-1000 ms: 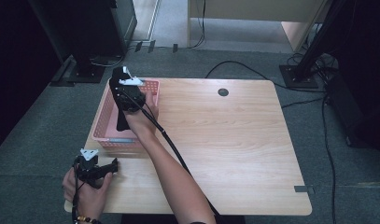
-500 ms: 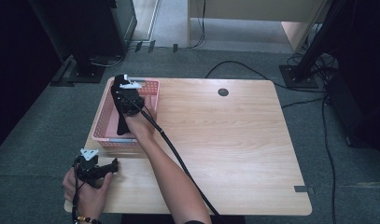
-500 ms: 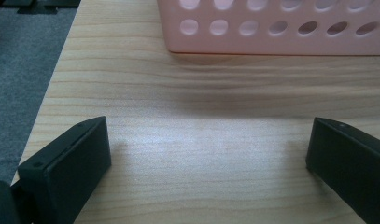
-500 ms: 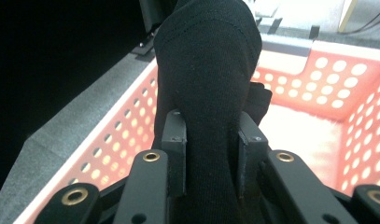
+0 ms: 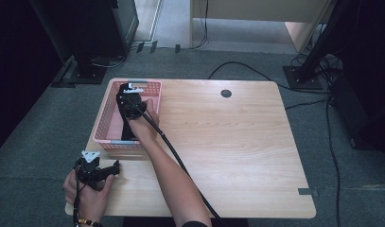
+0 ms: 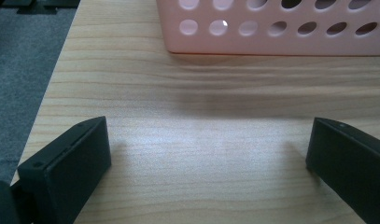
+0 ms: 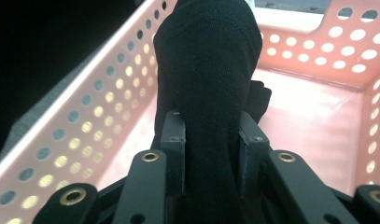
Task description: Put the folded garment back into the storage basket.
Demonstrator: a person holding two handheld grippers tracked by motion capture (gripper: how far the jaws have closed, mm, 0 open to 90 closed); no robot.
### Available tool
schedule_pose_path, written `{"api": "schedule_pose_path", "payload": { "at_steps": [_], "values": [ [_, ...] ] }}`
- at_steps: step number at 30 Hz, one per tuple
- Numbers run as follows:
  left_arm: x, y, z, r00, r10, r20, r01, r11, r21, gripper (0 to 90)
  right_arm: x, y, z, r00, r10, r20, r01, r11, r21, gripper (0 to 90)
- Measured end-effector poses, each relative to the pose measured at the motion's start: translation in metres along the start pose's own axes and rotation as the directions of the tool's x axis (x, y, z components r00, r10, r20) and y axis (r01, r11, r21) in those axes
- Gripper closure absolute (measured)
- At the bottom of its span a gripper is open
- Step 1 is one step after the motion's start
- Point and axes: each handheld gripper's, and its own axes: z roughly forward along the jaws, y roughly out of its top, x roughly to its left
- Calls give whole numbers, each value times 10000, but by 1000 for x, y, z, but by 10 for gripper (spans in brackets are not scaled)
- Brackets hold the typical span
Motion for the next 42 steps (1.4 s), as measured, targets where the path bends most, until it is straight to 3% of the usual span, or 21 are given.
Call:
{"api": "schedule_pose_path", "payload": {
  "at_steps": [5,9,15,16,19,21,23,26,29,34,42],
  "values": [
    [0,0,0,10000,17,-3,-17,10000,9,0,4,-2,7,9986,-385,363,373,9987,339,690],
    [0,0,0,10000,17,2,-17,10000,16,0,7,-5,12,9938,-928,614,899,9948,479,617],
    [0,0,0,10000,10,-6,-10,10000,7,0,7,-3,9,9929,-1187,94,1184,9927,212,322],
    [0,0,0,10000,3,-5,-3,10000,2,0,6,-2,8,9939,-1101,15,1101,9936,252,255],
    [0,0,0,10000,6,0,-6,10000,8,0,7,-3,7,9915,-1247,368,1230,9914,445,84],
    [0,0,0,10000,24,-7,-24,10000,25,0,5,-3,5,9883,-1524,26,1516,9845,881,1],
    [0,0,0,10000,27,-5,-27,10000,26,0,4,-2,2,9864,-1634,-161,1642,9807,1063,0],
    [0,0,0,10000,23,-11,-23,10000,21,0,2,-2,-6,9836,-1804,-50,1803,9816,632,0],
    [0,1,0,10000,25,-11,-24,10000,18,0,-2,-1,-16,9865,-1626,-216,1629,9866,121,0],
    [0,1,0,10000,29,-12,-29,10000,24,0,-12,0,-30,9890,-1423,-405,1414,9896,-250,0],
    [0,1,1,10000,28,-16,-28,10000,19,0,-34,-4,-48,9911,-1181,-607,1159,9925,-395,0]
  ]
}}
